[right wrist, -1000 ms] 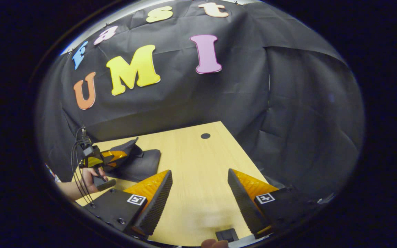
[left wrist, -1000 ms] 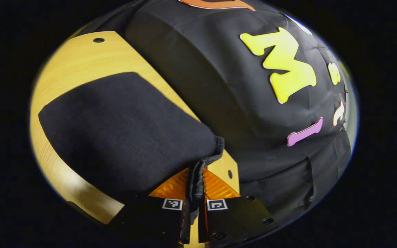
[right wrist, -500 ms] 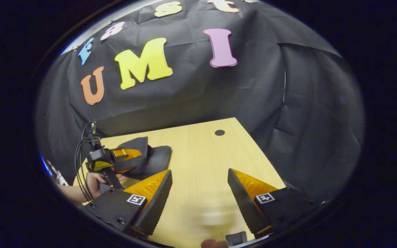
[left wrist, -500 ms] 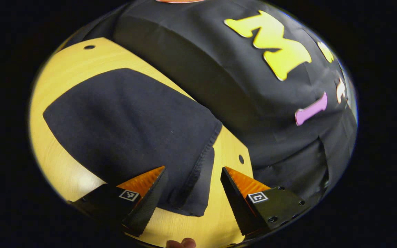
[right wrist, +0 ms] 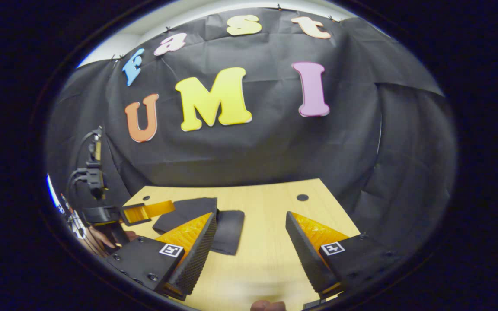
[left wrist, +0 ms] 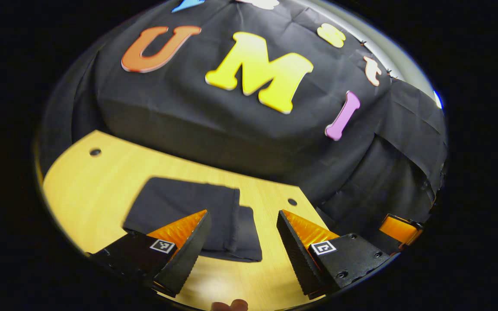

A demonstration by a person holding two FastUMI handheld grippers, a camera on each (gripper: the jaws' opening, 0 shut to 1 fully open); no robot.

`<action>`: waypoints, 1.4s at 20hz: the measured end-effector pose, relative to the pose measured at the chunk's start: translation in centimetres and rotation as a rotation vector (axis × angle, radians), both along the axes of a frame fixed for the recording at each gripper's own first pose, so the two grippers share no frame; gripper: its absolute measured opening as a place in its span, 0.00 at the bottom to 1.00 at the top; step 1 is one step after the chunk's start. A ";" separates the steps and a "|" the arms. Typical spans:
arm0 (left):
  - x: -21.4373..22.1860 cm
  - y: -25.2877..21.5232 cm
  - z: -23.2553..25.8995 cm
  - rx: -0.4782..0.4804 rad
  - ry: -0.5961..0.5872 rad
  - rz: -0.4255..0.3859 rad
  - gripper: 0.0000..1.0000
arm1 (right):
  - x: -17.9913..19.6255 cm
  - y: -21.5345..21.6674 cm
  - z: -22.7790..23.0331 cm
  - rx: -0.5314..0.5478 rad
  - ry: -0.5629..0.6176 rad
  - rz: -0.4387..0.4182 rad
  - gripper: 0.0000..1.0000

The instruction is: Grasp the waist and the cuffs of the jeans and fold them to make the two legs overlap; first hold the waist and fold one-third of the jeans toward the cuffs, then hold the cuffs and fold the remaining one-third in the same direction to finish folding.

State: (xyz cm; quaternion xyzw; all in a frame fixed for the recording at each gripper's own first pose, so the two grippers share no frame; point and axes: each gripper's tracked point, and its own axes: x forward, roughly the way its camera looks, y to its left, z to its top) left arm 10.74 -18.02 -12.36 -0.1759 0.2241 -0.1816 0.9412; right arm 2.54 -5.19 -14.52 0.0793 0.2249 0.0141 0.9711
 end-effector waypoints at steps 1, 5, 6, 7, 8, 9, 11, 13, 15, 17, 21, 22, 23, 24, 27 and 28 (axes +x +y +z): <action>-0.2 2.1 2.8 0.018 -0.066 0.036 0.98 | 0.5 1.3 1.5 -0.008 -0.033 0.003 0.94; -1.4 10.9 11.2 0.152 -0.278 0.183 0.98 | 1.4 5.7 6.9 -0.056 -0.173 0.008 0.99; -1.9 12.5 12.5 0.188 -0.313 0.214 0.98 | 1.3 6.6 7.6 -0.069 -0.190 0.003 0.97; -2.4 13.9 13.6 0.212 -0.340 0.238 0.98 | 1.0 7.7 8.2 -0.073 -0.206 0.001 0.94; -3.9 14.3 14.3 0.222 -0.355 0.248 0.98 | 0.5 8.8 8.7 -0.076 -0.220 0.002 0.94; -5.2 14.7 14.7 0.226 -0.364 0.252 0.98 | 0.0 9.8 9.1 -0.084 -0.236 0.001 0.94; -7.0 15.6 15.0 0.244 -0.382 0.243 0.98 | -0.8 11.5 9.3 -0.114 -0.271 0.008 0.94; -8.5 16.2 14.5 0.246 -0.376 0.227 0.98 | -2.1 13.0 8.9 -0.134 -0.285 0.016 0.94; -9.9 16.7 13.7 0.245 -0.364 0.227 0.98 | -3.2 13.9 8.6 -0.152 -0.285 0.014 0.94; -10.7 16.8 13.6 0.255 -0.368 0.218 0.98 | -3.9 14.4 8.9 -0.168 -0.304 0.000 0.94; -10.7 17.1 13.7 0.253 -0.381 0.209 0.98 | -4.4 15.0 9.4 -0.157 -0.326 -0.018 0.96; -10.6 17.1 13.6 0.248 -0.377 0.210 0.98 | -4.5 15.0 9.6 -0.159 -0.330 -0.019 0.94; -10.5 17.1 13.3 0.242 -0.371 0.208 0.98 | -4.3 15.0 9.7 -0.159 -0.335 -0.021 0.94; -10.6 17.2 13.1 0.241 -0.368 0.207 0.98 | -4.3 14.9 9.9 -0.158 -0.337 -0.024 0.94; -10.4 16.6 13.2 0.219 -0.369 0.189 0.98 | -3.9 14.5 10.0 -0.168 -0.339 -0.045 0.94; -10.2 16.5 13.3 0.214 -0.367 0.186 0.98 | -3.8 14.7 10.1 -0.166 -0.337 -0.046 0.96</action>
